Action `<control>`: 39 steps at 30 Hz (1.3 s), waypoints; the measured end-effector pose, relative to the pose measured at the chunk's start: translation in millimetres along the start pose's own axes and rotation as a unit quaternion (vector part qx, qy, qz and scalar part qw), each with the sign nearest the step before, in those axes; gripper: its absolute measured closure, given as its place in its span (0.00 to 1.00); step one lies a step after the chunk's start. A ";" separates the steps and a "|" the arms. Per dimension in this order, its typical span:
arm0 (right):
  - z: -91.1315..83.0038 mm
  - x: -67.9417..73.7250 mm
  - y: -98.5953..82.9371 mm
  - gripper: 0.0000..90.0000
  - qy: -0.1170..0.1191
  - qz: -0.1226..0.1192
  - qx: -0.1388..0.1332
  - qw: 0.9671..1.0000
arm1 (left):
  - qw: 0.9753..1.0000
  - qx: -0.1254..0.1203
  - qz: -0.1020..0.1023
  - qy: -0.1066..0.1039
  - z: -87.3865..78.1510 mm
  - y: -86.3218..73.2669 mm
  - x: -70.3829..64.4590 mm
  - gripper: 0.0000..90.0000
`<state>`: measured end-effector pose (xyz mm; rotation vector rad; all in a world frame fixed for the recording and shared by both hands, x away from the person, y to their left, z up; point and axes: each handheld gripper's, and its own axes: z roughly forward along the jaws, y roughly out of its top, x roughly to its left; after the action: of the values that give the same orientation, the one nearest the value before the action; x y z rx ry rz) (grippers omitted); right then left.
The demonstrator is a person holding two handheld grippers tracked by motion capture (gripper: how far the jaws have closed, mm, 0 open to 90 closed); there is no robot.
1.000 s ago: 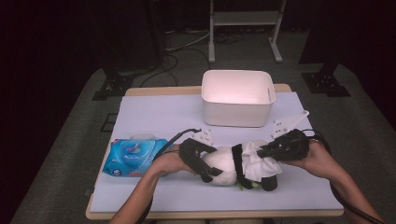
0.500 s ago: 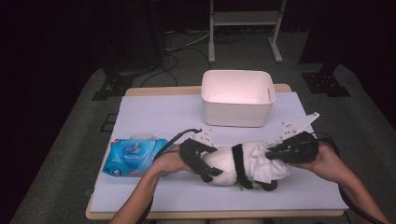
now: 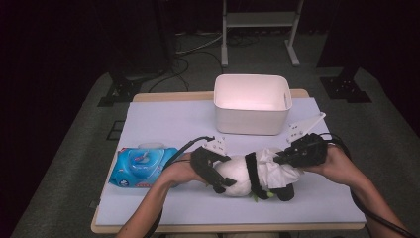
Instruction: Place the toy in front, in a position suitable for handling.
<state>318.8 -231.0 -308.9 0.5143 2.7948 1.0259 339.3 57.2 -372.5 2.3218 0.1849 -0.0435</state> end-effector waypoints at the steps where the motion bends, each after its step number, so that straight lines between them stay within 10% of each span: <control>1: 1.8 -0.5 1.9 0.93 0.002 -0.002 0.000 1.000 | 1.000 -0.001 0.000 0.000 0.1 0.2 -0.2 0.20; 14: 23.8 -2.4 22.3 0.93 0.014 -0.017 0.022 1.000 | 1.000 0.000 -0.005 -0.009 -0.1 -0.2 0.9 0.19; 26: 21.6 3.9 7.9 0.93 0.029 -0.012 0.021 0.999 | 0.998 -0.009 -0.058 -0.030 6.9 2.6 7.2 0.02; 39: 22.0 6.4 -10.2 0.94 0.040 0.004 0.005 0.999 | 0.998 0.018 -0.037 -0.036 26.2 9.8 2.5 0.00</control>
<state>315.1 -222.7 -332.2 0.4954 2.8713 1.0566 343.9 31.8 -383.7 2.3453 0.2355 -0.1693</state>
